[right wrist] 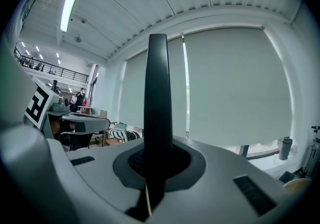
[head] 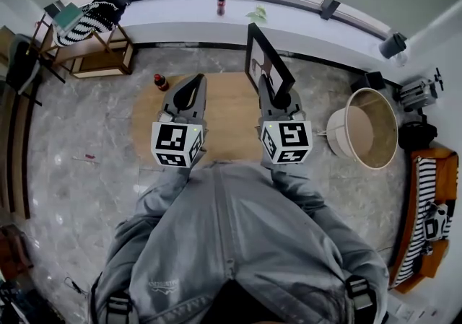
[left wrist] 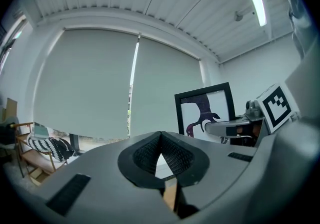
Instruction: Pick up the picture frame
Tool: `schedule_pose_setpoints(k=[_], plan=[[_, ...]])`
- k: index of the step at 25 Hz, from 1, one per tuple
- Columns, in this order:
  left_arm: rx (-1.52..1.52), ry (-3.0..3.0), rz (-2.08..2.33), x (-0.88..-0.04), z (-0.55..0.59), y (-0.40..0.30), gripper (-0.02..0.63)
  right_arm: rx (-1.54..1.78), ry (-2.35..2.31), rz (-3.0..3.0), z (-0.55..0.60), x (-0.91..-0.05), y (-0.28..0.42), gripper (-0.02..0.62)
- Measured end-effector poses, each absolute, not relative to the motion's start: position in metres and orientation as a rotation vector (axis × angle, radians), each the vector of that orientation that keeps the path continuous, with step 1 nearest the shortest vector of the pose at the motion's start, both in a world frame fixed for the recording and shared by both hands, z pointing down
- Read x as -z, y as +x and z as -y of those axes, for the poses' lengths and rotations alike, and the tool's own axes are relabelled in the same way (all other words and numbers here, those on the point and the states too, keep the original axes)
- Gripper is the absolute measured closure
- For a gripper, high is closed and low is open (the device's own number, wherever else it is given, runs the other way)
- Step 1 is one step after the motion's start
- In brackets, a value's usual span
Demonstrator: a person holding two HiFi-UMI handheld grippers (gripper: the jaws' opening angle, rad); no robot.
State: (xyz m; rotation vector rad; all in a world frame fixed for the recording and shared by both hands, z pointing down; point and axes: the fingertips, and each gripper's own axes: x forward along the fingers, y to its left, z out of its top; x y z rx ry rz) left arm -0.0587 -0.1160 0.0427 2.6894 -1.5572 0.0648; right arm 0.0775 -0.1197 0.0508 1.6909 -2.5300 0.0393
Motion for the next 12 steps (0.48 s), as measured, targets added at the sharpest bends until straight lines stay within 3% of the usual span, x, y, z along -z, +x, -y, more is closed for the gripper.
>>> schedule_pose_setpoints(k=[12], plan=[[0.000,2.734,1.641,-0.020,0.076,-0.060,0.589,0.075,1.656,2.589,0.079,-0.026,0.059,0.558]])
